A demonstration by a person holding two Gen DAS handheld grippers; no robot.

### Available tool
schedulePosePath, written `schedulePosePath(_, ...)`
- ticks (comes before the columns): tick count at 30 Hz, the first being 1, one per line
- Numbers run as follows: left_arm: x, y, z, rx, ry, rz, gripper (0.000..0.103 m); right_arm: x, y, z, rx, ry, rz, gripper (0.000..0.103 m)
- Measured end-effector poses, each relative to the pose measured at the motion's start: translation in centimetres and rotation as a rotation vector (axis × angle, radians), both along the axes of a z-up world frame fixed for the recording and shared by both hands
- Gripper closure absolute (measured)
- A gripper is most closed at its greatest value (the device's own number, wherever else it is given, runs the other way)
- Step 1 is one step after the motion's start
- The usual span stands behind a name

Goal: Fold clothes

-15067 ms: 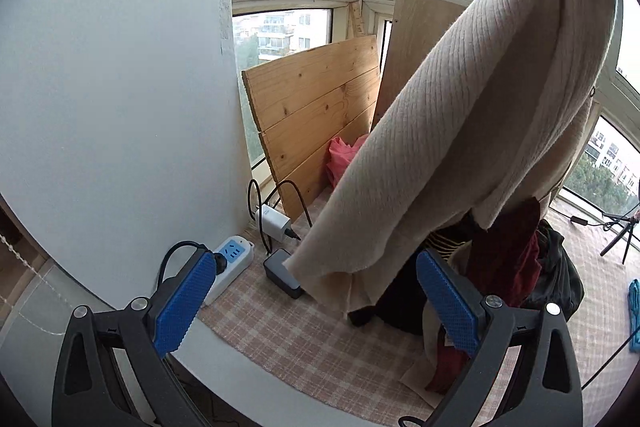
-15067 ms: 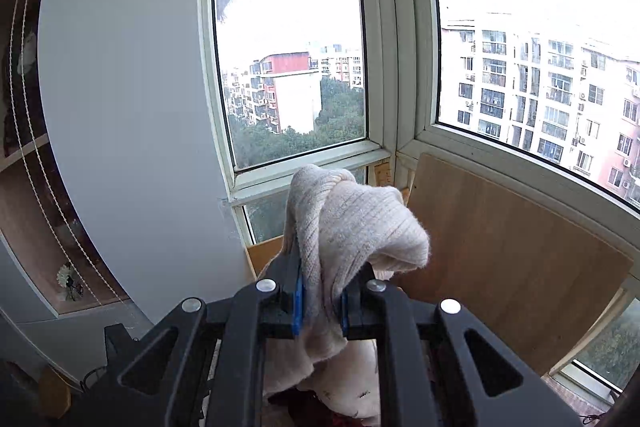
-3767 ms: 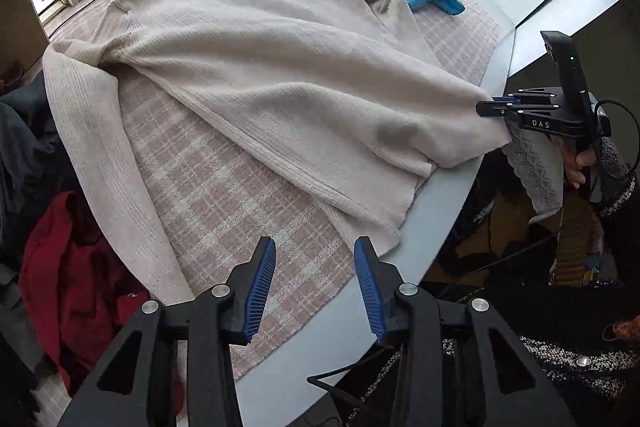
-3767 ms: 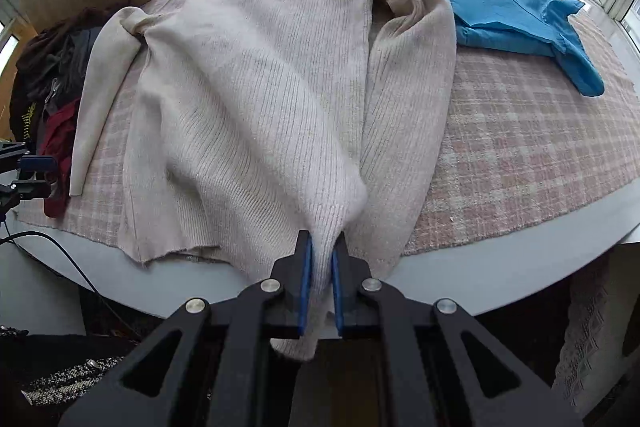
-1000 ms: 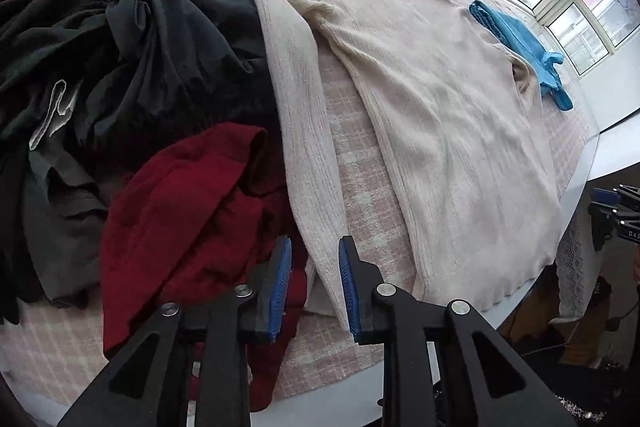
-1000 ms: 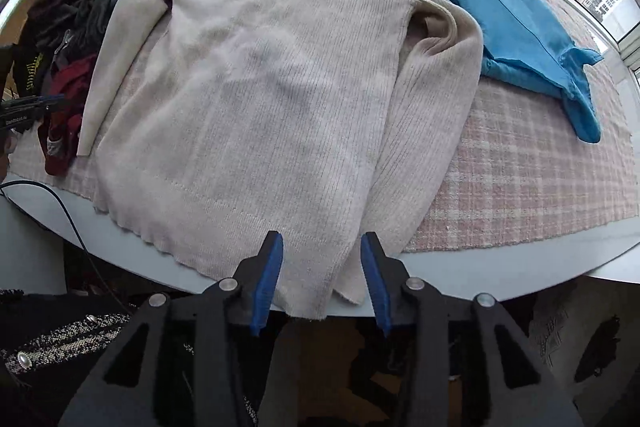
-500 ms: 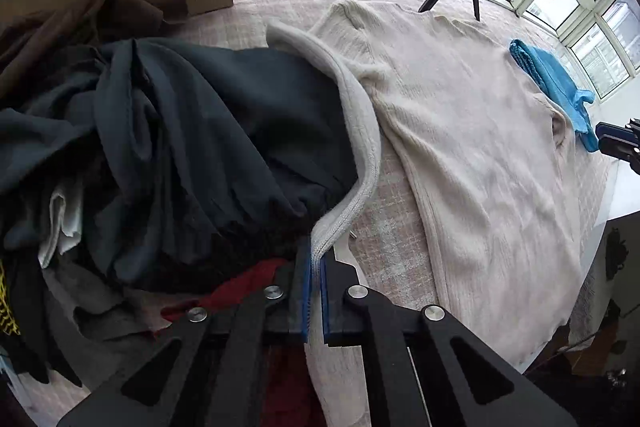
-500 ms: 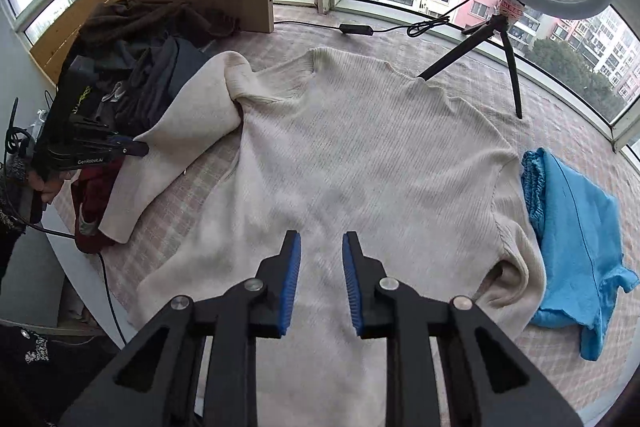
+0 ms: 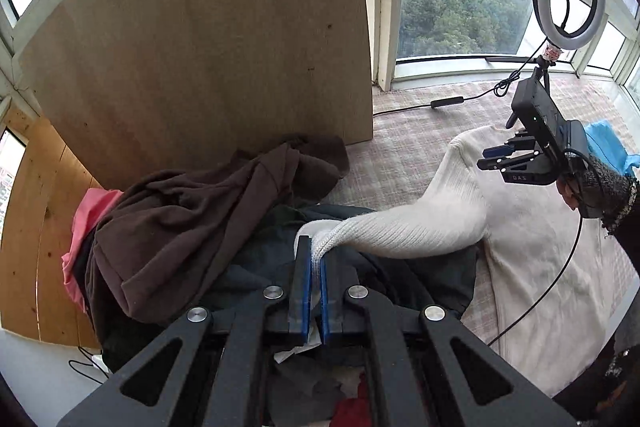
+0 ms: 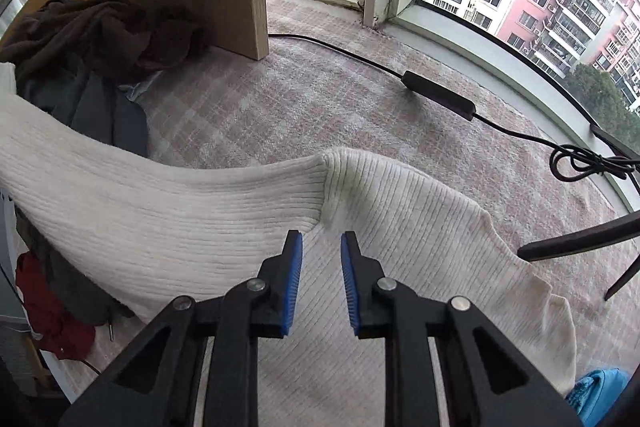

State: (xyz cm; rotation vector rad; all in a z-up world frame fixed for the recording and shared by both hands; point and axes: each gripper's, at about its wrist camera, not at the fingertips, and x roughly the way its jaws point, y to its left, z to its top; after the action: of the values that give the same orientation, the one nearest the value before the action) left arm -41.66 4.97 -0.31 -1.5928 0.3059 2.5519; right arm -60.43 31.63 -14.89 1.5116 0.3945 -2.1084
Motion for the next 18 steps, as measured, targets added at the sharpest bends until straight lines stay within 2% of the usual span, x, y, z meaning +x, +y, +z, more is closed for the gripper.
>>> schedulePosePath(1, 0.3, -0.1, -0.7, -0.007, -0.020, 0.001, 0.100, -1.1, -0.4, -0.4, 0.027, 0.007, 0.003, 0.071)
schedulePosePath(5, 1.6, -0.2, -3.6, -0.021, -0.102, 0.000, 0.100, -3.0, -1.7, -0.2, 0.110, 0.103, 0.121, 0.060)
schedulePosePath(7, 2.0, -0.6, -4.6, -0.019, -0.134, 0.010, 0.100, -3.5, -2.2, -0.2, 0.131, 0.122, 0.201, 0.042)
schedulePosePath(12, 2.5, -1.3, -6.1, -0.010, -0.176, 0.040, 0.100, -4.5, -4.2, -2.7, 0.241, 0.102, 0.321, 0.041)
schedulePosePath(14, 2.5, -1.3, -6.4, -0.011, -0.185, 0.039, 0.100, -4.3, -4.5, -3.5, 0.232, 0.055, 0.358, 0.041)
schedulePosePath(15, 2.3, -1.3, -6.6, -0.017, -0.187, 0.036, 0.100, -4.1, -4.5, -3.5, 0.215, 0.034, 0.368, 0.049)
schedulePosePath(16, 2.2, -1.2, -6.7, -0.019, -0.191, 0.035, 0.100, -3.9, -4.4, -3.6, 0.200, 0.015, 0.375, 0.068)
schedulePosePath(18, 2.0, -0.9, -6.7, -0.023, -0.196, 0.021, 0.100, -3.7, -4.3, -3.0, 0.190, 0.017, 0.357, 0.091)
